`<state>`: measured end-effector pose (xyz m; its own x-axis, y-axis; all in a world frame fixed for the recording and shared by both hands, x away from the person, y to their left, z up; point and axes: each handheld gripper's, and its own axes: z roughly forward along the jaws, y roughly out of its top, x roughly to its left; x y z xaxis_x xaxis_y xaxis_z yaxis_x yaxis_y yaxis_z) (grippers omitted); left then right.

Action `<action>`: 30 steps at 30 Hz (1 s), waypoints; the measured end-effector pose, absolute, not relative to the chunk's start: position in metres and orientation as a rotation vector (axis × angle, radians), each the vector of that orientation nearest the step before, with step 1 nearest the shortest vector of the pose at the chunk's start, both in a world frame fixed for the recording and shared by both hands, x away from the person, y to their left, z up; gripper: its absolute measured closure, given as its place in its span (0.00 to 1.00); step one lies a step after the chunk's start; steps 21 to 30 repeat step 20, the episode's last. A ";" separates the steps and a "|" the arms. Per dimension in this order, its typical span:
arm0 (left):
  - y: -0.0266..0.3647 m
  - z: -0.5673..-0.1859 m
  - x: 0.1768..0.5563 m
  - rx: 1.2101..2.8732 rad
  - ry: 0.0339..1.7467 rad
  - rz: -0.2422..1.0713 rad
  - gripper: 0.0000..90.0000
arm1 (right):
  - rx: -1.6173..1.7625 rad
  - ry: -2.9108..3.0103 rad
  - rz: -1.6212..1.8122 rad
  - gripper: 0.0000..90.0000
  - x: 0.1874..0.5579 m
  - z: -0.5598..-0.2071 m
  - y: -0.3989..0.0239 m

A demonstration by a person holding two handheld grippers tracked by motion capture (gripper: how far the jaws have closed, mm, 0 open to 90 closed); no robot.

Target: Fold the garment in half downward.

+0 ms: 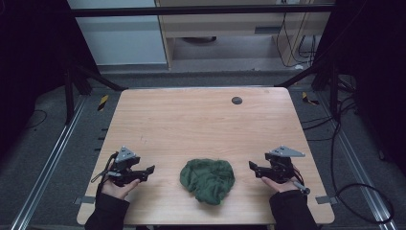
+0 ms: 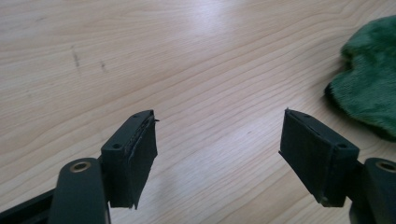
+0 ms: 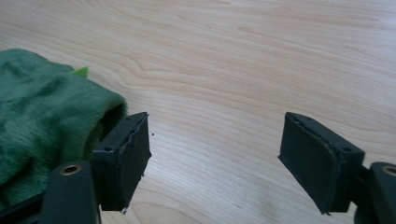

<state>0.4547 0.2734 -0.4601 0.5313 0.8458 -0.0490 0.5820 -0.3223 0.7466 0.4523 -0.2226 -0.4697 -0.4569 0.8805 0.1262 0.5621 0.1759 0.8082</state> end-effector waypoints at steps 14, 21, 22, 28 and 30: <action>0.313 -0.465 0.459 1.963 1.259 0.491 0.27 | 1.432 2.029 1.092 0.18 0.456 -0.480 -0.249; 0.323 -0.465 0.460 1.945 1.287 0.510 0.28 | 1.449 2.004 1.091 0.18 0.456 -0.480 -0.256; 0.323 -0.465 0.460 1.945 1.287 0.510 0.28 | 1.449 2.004 1.091 0.18 0.456 -0.480 -0.256; 0.323 -0.465 0.460 1.945 1.287 0.510 0.28 | 1.449 2.004 1.091 0.18 0.456 -0.480 -0.256; 0.323 -0.465 0.460 1.945 1.287 0.510 0.28 | 1.449 2.004 1.091 0.18 0.456 -0.480 -0.256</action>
